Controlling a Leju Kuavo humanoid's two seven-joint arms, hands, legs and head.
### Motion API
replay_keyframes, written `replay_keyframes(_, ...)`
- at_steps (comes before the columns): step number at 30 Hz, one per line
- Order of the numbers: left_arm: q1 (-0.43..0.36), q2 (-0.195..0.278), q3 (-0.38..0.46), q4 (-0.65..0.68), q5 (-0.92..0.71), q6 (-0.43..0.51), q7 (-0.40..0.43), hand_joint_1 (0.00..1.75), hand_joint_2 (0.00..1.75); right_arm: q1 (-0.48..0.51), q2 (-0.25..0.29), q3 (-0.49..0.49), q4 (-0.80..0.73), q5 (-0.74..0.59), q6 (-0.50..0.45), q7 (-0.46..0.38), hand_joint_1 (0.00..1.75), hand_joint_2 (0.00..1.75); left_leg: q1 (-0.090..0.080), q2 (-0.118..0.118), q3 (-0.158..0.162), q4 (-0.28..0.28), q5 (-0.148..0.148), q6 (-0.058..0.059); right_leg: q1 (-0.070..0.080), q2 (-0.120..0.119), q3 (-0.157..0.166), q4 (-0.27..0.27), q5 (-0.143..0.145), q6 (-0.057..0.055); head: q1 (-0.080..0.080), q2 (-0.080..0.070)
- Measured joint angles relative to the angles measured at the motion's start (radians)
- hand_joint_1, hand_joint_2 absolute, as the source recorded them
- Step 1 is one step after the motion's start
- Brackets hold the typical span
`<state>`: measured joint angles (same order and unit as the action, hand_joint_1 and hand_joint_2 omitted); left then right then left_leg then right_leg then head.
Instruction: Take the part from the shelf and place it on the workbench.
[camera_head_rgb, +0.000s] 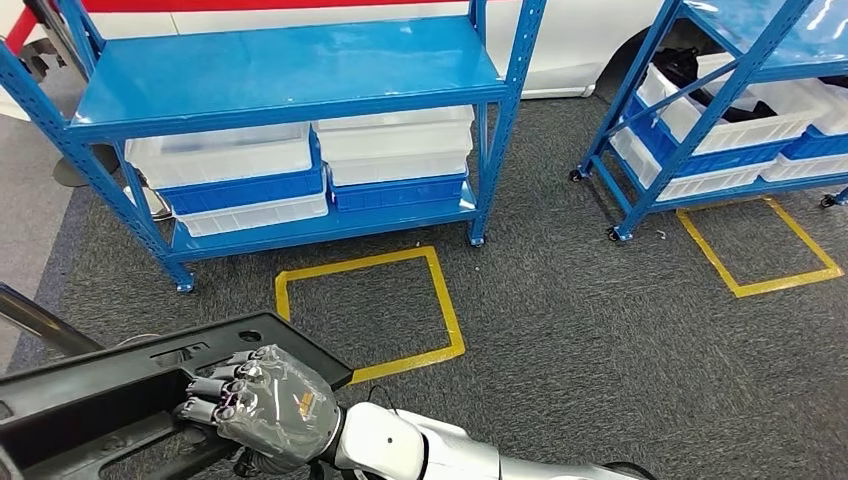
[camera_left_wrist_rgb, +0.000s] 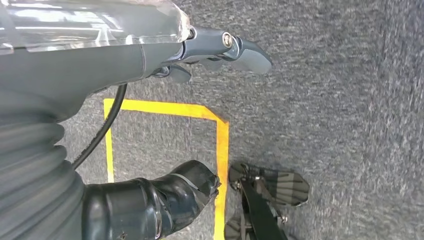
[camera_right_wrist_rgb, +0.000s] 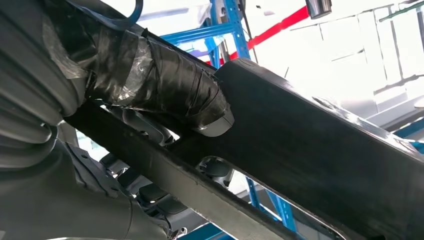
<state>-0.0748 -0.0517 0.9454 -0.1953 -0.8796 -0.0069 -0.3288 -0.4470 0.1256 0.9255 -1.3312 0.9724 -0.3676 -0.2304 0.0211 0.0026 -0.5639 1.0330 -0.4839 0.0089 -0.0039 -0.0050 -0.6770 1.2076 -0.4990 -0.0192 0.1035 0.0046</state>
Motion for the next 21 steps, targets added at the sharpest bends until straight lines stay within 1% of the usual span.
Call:
replay_keyframes(1,0.000,-0.002,0.001,0.000,0.000,0.000,0.000,0.00,1.75,0.000,0.000,0.000,0.000,0.000,0.000,0.000,1.75,1.75,-0.002,0.000,0.000,0.000,0.002,-0.002,0.005,0.002,0.039,-0.062,0.019,-0.013,0.000,0.000)
replay_keyframes(2,-0.001,-0.003,0.002,0.000,0.000,0.000,0.000,0.00,1.75,-0.001,0.000,0.000,0.000,0.000,0.000,0.000,1.75,1.75,-0.002,0.000,-0.001,0.000,0.004,-0.006,0.011,0.002,0.066,-0.111,0.032,-0.024,0.001,0.000)
replay_keyframes(3,-0.001,-0.004,0.003,0.000,0.000,-0.001,0.000,0.00,1.75,-0.001,0.000,0.000,0.000,0.000,0.000,0.000,1.75,1.75,-0.001,0.001,-0.003,-0.001,0.006,-0.010,0.016,0.003,0.078,-0.137,0.034,-0.031,0.002,0.000)
replay_keyframes(5,-0.002,-0.004,0.005,0.000,0.000,-0.001,0.000,0.00,1.75,-0.001,0.000,0.000,0.000,0.000,0.000,0.000,1.75,1.75,0.002,0.003,-0.004,-0.006,0.012,-0.021,0.022,0.002,0.081,-0.154,0.036,-0.034,0.004,0.000)
replay_keyframes(6,-0.002,-0.004,0.006,0.000,0.000,-0.001,0.000,0.00,1.75,-0.001,0.001,0.000,0.000,0.000,0.000,0.001,1.75,1.75,0.002,0.004,-0.004,-0.006,0.010,-0.025,0.019,0.000,0.086,-0.166,0.040,-0.034,0.004,0.000)
replay_keyframes(7,-0.002,-0.004,0.006,0.000,-0.001,-0.001,0.000,0.00,1.75,-0.002,0.001,0.000,0.000,0.000,-0.001,0.001,1.75,1.75,0.001,0.005,-0.008,0.001,0.001,-0.029,0.015,-0.002,0.091,-0.180,0.045,-0.036,0.003,0.000)
replay_keyframes(8,-0.002,-0.004,0.006,0.000,-0.002,-0.002,0.000,0.00,1.75,-0.002,0.002,0.000,0.000,0.000,-0.001,0.001,1.75,1.75,0.001,0.004,-0.018,0.025,-0.018,-0.032,0.010,-0.004,0.096,-0.194,0.051,-0.038,0.003,0.000)
replay_keyframes(9,-0.002,-0.004,0.006,0.000,-0.002,-0.002,0.000,0.00,1.75,-0.003,0.003,0.000,0.001,0.000,-0.001,0.001,1.75,1.75,0.002,0.003,-0.038,0.069,-0.046,-0.033,0.007,-0.006,0.098,-0.201,0.057,-0.040,0.003,0.000)
replay_keyframes(11,-0.002,-0.003,0.007,0.000,-0.002,-0.002,0.000,0.00,1.75,-0.002,0.003,0.000,0.002,0.000,0.000,0.001,1.75,1.75,0.004,0.002,-0.091,0.189,-0.104,-0.041,0.007,-0.008,0.093,-0.200,0.060,-0.043,0.003,0.000)
replay_keyframes(12,-0.001,-0.002,0.008,0.000,-0.002,-0.001,0.000,0.00,1.75,-0.001,0.003,0.000,0.003,0.000,0.000,0.001,1.75,1.75,0.004,0.002,-0.108,0.230,-0.115,-0.046,0.007,-0.008,0.089,-0.196,0.060,-0.042,0.002,0.000)
replay_keyframes(13,0.000,-0.001,0.009,0.000,-0.002,-0.001,0.001,0.00,1.75,0.000,0.003,0.000,0.004,0.000,0.000,0.001,1.75,1.75,0.006,0.002,-0.110,0.240,-0.107,-0.051,0.006,-0.008,0.085,-0.190,0.059,-0.041,0.003,0.000)
replay_keyframes(14,0.001,0.000,0.009,0.000,-0.002,-0.001,0.001,0.00,1.75,0.000,0.003,0.000,0.004,0.000,0.000,0.001,1.75,1.75,0.008,0.002,-0.094,0.210,-0.082,-0.055,0.004,-0.007,0.079,-0.182,0.058,-0.039,0.003,0.000)
replay_keyframes(15,0.001,0.001,0.010,0.000,-0.002,-0.001,0.001,0.00,1.75,0.000,0.003,0.000,0.004,0.000,0.000,0.001,1.75,1.75,0.011,0.003,-0.063,0.151,-0.049,-0.059,0.002,-0.007,0.073,-0.171,0.056,-0.035,0.003,0.000)
replay_keyframes(16,0.001,0.001,0.010,0.000,-0.002,-0.001,0.002,0.00,1.75,0.000,0.003,0.000,0.004,0.000,0.000,0.001,1.75,1.75,0.012,0.002,-0.034,0.092,-0.028,-0.061,0.002,-0.007,0.066,-0.160,0.052,-0.029,0.002,0.000)
replay_keyframes(17,0.000,0.001,0.010,0.000,-0.002,-0.001,0.001,0.00,1.75,0.000,0.003,0.000,0.004,0.000,-0.001,0.001,1.75,1.75,0.012,0.000,-0.012,0.046,-0.014,-0.057,0.003,-0.006,0.059,-0.148,0.049,-0.023,0.003,0.000)
replay_keyframes(18,-0.001,0.001,0.010,0.000,-0.002,-0.001,0.001,0.00,1.75,-0.001,0.003,0.000,0.004,0.000,-0.001,0.001,1.75,1.75,0.011,-0.003,-0.002,0.022,-0.011,-0.051,0.005,-0.006,0.054,-0.140,0.047,-0.016,0.003,0.000)
replay_keyframes(19,-0.001,0.001,0.010,0.000,-0.002,-0.001,0.001,0.00,1.75,-0.001,0.003,0.000,0.004,0.000,-0.001,0.001,1.75,1.75,0.008,-0.005,-0.003,0.018,-0.013,-0.042,0.008,-0.006,0.050,-0.136,0.049,-0.010,0.003,0.000)
replay_keyframes(20,-0.001,0.001,0.010,0.000,-0.003,-0.001,0.001,0.00,1.75,-0.001,0.003,0.000,0.004,0.000,-0.001,0.001,1.75,1.75,0.008,-0.007,-0.005,0.017,-0.008,-0.032,0.008,-0.006,0.048,-0.136,0.052,-0.005,0.003,0.000)
replay_keyframes(21,-0.001,0.001,0.010,0.000,-0.003,-0.001,0.002,0.00,1.75,-0.001,0.003,0.000,0.004,0.000,-0.001,0.001,1.75,1.75,0.009,-0.006,-0.006,0.015,-0.003,-0.025,0.007,-0.005,0.047,-0.135,0.053,0.000,0.003,0.000)
